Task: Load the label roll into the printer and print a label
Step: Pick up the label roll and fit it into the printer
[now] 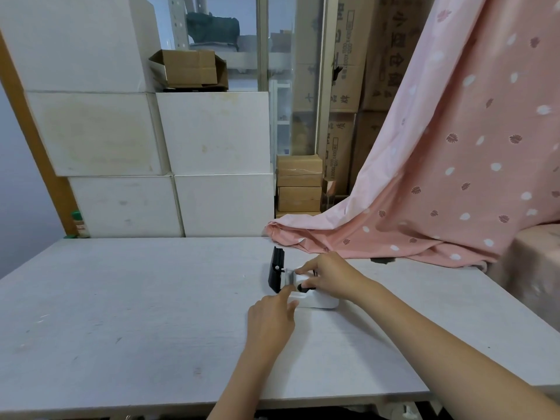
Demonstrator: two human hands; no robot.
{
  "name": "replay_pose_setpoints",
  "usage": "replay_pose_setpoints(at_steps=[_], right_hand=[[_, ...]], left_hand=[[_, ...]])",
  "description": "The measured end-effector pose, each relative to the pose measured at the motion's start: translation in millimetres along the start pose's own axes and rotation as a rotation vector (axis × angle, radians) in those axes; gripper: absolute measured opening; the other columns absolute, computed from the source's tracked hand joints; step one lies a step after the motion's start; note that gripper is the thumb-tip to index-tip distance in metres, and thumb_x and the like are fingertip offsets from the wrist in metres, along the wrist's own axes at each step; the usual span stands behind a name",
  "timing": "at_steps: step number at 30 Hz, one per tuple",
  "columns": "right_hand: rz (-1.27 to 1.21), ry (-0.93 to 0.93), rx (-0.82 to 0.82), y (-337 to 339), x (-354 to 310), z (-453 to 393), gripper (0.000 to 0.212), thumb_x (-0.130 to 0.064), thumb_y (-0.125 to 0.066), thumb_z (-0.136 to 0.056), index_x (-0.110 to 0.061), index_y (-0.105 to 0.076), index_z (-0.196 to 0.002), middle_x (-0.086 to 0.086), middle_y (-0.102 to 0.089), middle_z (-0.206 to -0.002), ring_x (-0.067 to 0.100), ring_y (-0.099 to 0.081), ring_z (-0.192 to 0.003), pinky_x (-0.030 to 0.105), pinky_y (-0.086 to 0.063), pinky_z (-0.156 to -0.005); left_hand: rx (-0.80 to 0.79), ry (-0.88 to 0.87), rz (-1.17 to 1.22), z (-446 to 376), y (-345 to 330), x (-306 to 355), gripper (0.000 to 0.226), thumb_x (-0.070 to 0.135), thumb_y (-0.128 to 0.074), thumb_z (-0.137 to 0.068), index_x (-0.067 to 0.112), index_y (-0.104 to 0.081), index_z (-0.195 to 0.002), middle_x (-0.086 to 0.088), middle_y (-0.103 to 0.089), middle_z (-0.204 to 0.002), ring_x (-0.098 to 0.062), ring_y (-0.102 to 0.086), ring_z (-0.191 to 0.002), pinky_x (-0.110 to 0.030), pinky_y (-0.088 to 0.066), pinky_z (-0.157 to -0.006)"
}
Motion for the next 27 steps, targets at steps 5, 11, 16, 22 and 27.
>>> replay_pose_setpoints(at_steps=[5, 11, 16, 22, 27], right_hand=[[0.054, -0.013, -0.025, -4.0, 0.8, -2.9, 0.043, -0.032, -0.078, -0.091, -0.023, -0.075, -0.133, 0.002, -0.076, -0.128, 0.016, -0.061, -0.102, 0.031, -0.050, -0.087], [0.072, 0.003, -0.047, -6.1, 3.4, -7.6, 0.042, -0.032, -0.078, -0.092, -0.020, -0.075, -0.132, 0.001, -0.073, -0.126, 0.017, -0.058, -0.102, 0.027, -0.043, -0.084], [0.173, 0.029, -0.100, -4.6, 1.3, -10.1, 0.041, -0.022, -0.070, -0.099, -0.021, -0.070, -0.140, 0.010, -0.062, -0.126, 0.026, -0.057, -0.117, 0.032, -0.044, -0.097], [0.184, 0.041, -0.129, -4.1, 0.3, -7.0, 0.037, -0.019, -0.058, -0.106, -0.021, -0.069, -0.141, 0.011, -0.059, -0.133, 0.027, -0.054, -0.123, 0.032, -0.042, -0.099], [0.220, 0.034, -0.167, 3.8, -4.8, -6.6, 0.035, -0.019, -0.051, -0.109, -0.020, -0.073, -0.137, 0.009, -0.056, -0.135, 0.027, -0.055, -0.125, 0.031, -0.043, -0.101]], left_hand=[[0.007, -0.002, -0.001, 0.1, 1.2, -0.3, 0.038, 0.036, -0.045, -0.103, 0.036, -0.049, -0.141, -0.005, -0.073, -0.087, -0.028, -0.066, -0.086, -0.034, -0.041, -0.065], [0.024, -0.012, -0.022, 1.1, 0.4, 0.5, 0.039, 0.037, -0.044, -0.103, 0.036, -0.048, -0.142, -0.005, -0.074, -0.088, -0.027, -0.067, -0.086, -0.035, -0.047, -0.069], [0.034, -0.019, -0.048, 2.6, 1.8, 2.0, 0.039, 0.039, -0.044, -0.103, 0.034, -0.047, -0.142, -0.005, -0.074, -0.090, -0.027, -0.068, -0.086, -0.033, -0.038, -0.064], [0.007, -0.003, -0.085, 3.8, 2.2, 3.1, 0.040, 0.039, -0.042, -0.104, 0.029, -0.046, -0.142, -0.006, -0.074, -0.091, -0.029, -0.068, -0.085, -0.034, -0.038, -0.064], [0.009, 0.024, -0.080, 4.4, 4.7, 5.4, 0.050, 0.038, -0.043, -0.103, 0.028, -0.030, -0.150, -0.006, -0.071, -0.086, -0.028, -0.067, -0.079, -0.035, -0.044, -0.065]])
Point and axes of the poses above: each hand's wrist, its own z-axis away from the middle knuckle, its own y-axis out of the back of the hand, x = y × z, the point moved 5 cm from there along -z, towards the middle knuckle
